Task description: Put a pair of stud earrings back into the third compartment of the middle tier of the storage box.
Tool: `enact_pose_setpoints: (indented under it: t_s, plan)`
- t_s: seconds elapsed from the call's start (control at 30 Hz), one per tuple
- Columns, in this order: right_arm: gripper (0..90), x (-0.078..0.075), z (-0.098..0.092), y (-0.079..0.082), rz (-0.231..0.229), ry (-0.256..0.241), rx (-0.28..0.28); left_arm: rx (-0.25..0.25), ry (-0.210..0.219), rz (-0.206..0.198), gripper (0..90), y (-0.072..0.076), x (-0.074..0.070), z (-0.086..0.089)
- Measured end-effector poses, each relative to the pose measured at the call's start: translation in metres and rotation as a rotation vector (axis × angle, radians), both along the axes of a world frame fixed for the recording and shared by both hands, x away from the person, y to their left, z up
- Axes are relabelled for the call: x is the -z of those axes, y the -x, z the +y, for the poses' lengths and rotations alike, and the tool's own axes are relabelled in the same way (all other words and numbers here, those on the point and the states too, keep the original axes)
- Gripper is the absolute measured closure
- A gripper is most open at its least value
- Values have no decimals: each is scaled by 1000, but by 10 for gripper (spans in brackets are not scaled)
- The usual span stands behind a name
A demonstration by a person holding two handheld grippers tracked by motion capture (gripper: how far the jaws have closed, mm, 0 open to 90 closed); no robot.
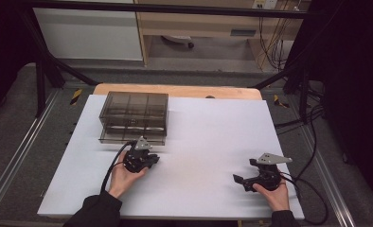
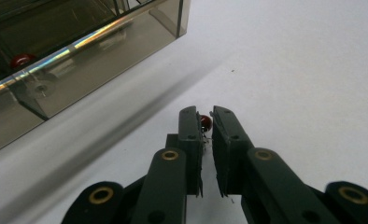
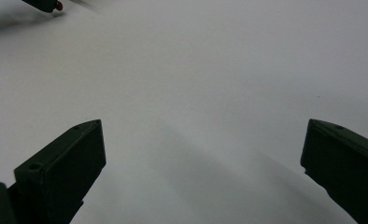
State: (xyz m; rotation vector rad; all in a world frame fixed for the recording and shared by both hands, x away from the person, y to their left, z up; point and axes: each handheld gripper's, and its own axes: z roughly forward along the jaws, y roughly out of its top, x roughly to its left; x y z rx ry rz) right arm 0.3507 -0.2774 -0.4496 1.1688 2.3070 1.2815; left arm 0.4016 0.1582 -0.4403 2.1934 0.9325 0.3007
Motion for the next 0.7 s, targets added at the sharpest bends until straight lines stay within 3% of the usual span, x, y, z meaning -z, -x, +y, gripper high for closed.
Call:
enact_pose_setpoints:
  t_s: [0.7]
  plan:
    - [7, 0, 0, 0, 0, 1, 2, 4, 26, 3, 814, 8, -15, 13]
